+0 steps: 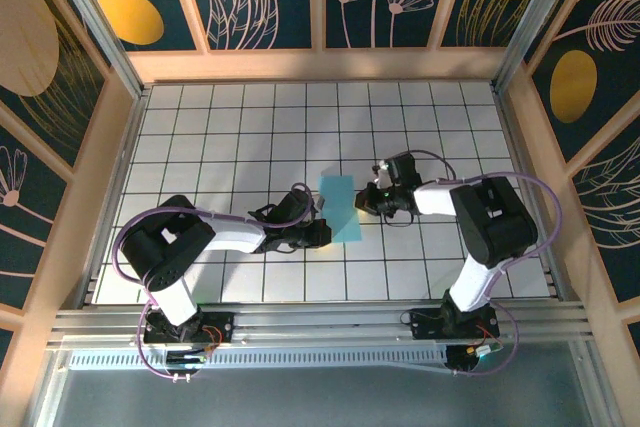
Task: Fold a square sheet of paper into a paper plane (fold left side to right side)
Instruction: Fold the triangle a second time at the center of the table.
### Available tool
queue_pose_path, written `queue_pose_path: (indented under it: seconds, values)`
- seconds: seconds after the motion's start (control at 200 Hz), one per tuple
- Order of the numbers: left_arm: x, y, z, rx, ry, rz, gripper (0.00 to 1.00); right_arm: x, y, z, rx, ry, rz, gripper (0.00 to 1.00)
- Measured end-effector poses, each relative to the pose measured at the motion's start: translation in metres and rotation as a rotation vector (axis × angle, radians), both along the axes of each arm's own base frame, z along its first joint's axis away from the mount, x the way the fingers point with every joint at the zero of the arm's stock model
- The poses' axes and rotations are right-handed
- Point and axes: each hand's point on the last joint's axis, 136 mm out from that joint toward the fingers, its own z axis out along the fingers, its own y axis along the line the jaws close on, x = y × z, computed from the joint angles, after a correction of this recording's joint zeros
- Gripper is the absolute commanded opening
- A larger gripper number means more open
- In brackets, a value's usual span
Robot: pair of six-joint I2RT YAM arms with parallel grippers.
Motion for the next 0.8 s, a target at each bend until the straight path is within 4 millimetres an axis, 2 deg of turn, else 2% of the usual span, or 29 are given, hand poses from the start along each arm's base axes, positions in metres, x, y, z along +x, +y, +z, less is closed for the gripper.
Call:
queue_pose_path:
  seconds: [0.205,0.345,0.45,0.531,0.676,0.801]
  values:
    - [0.000,0.000,0.000,0.000,0.000,-0.001,0.00,0.025,-0.023,0.002,-0.059,-0.041,-0.061,0.00]
    - [0.000,0.000,0.000,0.000,0.000,-0.001,0.00,0.027,-0.028,0.017,-0.071,-0.068,-0.078,0.00]
    - [0.000,0.000,0.000,0.000,0.000,-0.001,0.00,0.023,-0.015,0.038,-0.040,-0.118,-0.056,0.00]
    - [0.000,0.000,0.000,0.000,0.000,-0.001,0.00,0.012,0.003,0.043,-0.012,-0.122,-0.018,0.00]
    - [0.000,0.000,0.000,0.000,-0.001,-0.001,0.00,-0.019,0.032,0.030,0.014,-0.066,0.052,0.00]
    - [0.000,0.000,0.001,-0.001,-0.001,-0.001,0.00,-0.028,0.039,0.013,0.013,-0.015,0.056,0.00]
